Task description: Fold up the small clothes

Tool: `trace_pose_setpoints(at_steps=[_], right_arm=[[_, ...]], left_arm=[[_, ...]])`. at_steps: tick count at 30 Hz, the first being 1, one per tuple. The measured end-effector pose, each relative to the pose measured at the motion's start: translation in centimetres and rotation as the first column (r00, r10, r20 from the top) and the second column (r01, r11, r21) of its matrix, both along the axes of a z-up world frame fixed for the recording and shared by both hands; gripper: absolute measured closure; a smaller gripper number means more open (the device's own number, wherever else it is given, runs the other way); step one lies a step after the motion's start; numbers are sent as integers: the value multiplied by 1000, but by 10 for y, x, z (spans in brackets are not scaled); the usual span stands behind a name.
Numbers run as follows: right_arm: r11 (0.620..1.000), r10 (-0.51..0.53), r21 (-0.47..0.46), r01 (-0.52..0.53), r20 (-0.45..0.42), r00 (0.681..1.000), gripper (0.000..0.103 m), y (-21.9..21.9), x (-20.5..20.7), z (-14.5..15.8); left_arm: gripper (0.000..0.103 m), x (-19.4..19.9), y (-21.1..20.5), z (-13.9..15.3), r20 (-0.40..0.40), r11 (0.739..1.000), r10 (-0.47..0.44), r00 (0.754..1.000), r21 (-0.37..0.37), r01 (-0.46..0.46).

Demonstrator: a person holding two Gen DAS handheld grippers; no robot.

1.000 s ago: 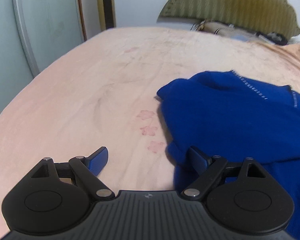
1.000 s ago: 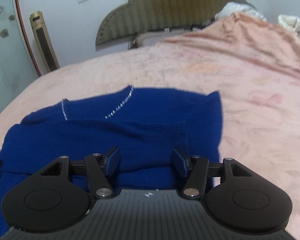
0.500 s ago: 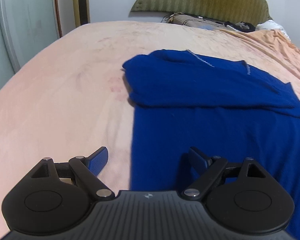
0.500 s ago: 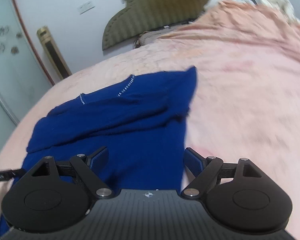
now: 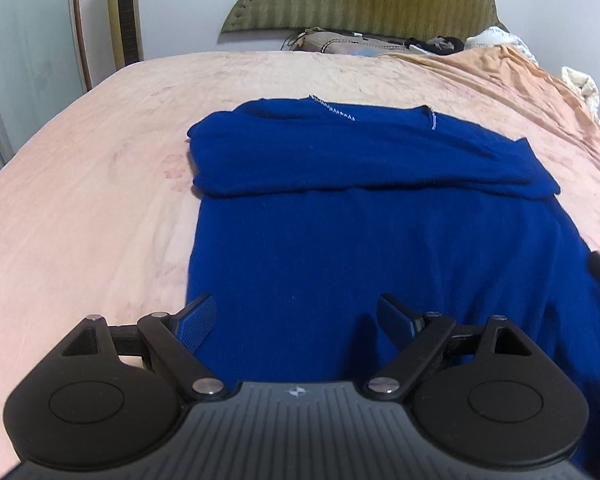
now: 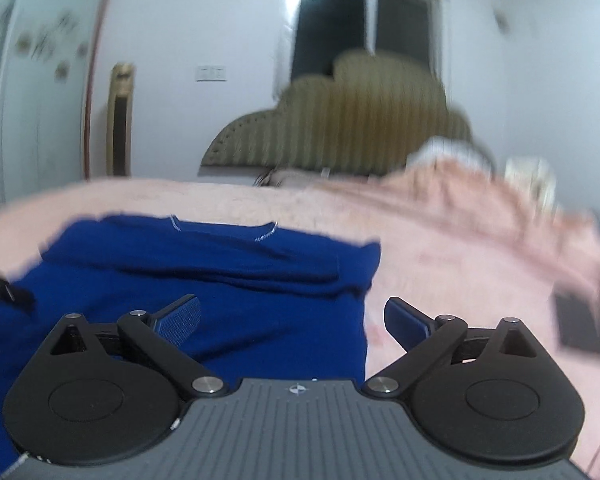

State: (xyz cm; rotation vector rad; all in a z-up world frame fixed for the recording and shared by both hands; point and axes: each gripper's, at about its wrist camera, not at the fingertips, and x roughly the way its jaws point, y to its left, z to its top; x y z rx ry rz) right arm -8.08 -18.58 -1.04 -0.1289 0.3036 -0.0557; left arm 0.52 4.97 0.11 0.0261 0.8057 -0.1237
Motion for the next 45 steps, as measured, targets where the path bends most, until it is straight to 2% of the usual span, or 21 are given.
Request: trace_pose_setpoints(at_steps=[2, 3, 4, 6, 7, 10, 12, 14, 16, 19, 22, 24, 26, 28, 30, 32, 34, 37, 38, 41, 45], right_arm=[[987, -28, -155, 32, 31, 999, 4, 21, 4, -14], [969, -40, -240, 50, 46, 998, 6, 31, 6, -25], [946, -49, -319, 67, 62, 997, 10, 40, 6, -33], [871, -42, -480, 104, 138, 990, 6, 60, 3, -44], [846, -7, -526, 93, 162, 987, 10, 67, 1, -48], [845, 49, -535, 22, 118, 992, 13, 69, -1, -46], [889, 74, -455, -45, 45, 996, 13, 56, -2, -35], [943, 100, -317, -96, -4, 995, 11, 31, -8, -17], [976, 83, -200, -89, -38, 996, 9, -2, -14, -1], [999, 24, -37, -29, -118, 993, 2, -55, -24, 17], [994, 9, 105, 12, -198, 980, 2, -93, -32, 17], [994, -37, 88, 61, -256, 966, 4, -94, -24, 11], [995, -85, 38, 97, -241, 967, 3, -82, -19, 11], [999, -12, 48, 22, -199, 980, 2, -63, -21, 16], [990, 119, 94, -103, -176, 977, 1, -39, -16, 23], [971, 223, 125, -203, -176, 959, 1, -18, -7, 24], [963, 266, 113, -245, -248, 932, 1, 1, 3, 15], [976, 204, 6, -217, -368, 907, 1, 9, 8, -7], [979, 181, -20, -202, -372, 910, 0, 6, 3, -14], [987, 164, 64, -151, -370, 915, 1, -10, -8, -8], [985, 161, 111, -133, -302, 939, 0, -17, -11, 6]], left_arm=[[15, -2, 2, 0, -1, 1000, 2, 1000, -3, -2], [15, -3, 4, 0, 0, 1000, 6, 1000, -5, -6], [15, -3, 5, 0, 1, 1000, 10, 1000, -7, -10], [15, -3, 9, 0, -7, 1000, 25, 1000, -14, -25], [15, -2, 10, -1, -13, 999, 29, 999, -19, -30], [15, -3, 13, 1, -21, 999, 29, 999, -33, -29], [15, -5, 14, 3, -12, 999, 22, 1000, -25, -22], [15, -6, 14, 5, -5, 1000, 18, 1000, -15, -18], [15, -6, 15, 6, -10, 1000, 18, 1000, -21, -18], [15, -5, 15, 5, -26, 999, 1, 1000, -41, -2], [15, -5, 11, -1, -41, 999, -13, 999, -34, 12], [15, -5, 8, -3, -46, 1000, -20, 999, -24, 19], [15, -7, 4, -4, -41, 999, -34, 999, -14, 33], [15, -8, 2, -5, -32, 999, -41, 999, 3, 41], [15, -9, 0, -7, -33, 999, -46, 998, 14, 46], [15, -11, 0, -10, -48, 998, -57, 997, 18, 58], [15, -16, -1, -12, -48, 997, -72, 996, 34, 74], [15, -23, -1, -13, -38, 995, -83, 996, 59, 85], [15, -24, 0, -12, -36, 995, -80, 996, 63, 82], [15, -23, 1, -9, -28, 997, -62, 998, 52, 63], [15, -20, 2, -2, -2, 998, -35, 999, 44, 35]])
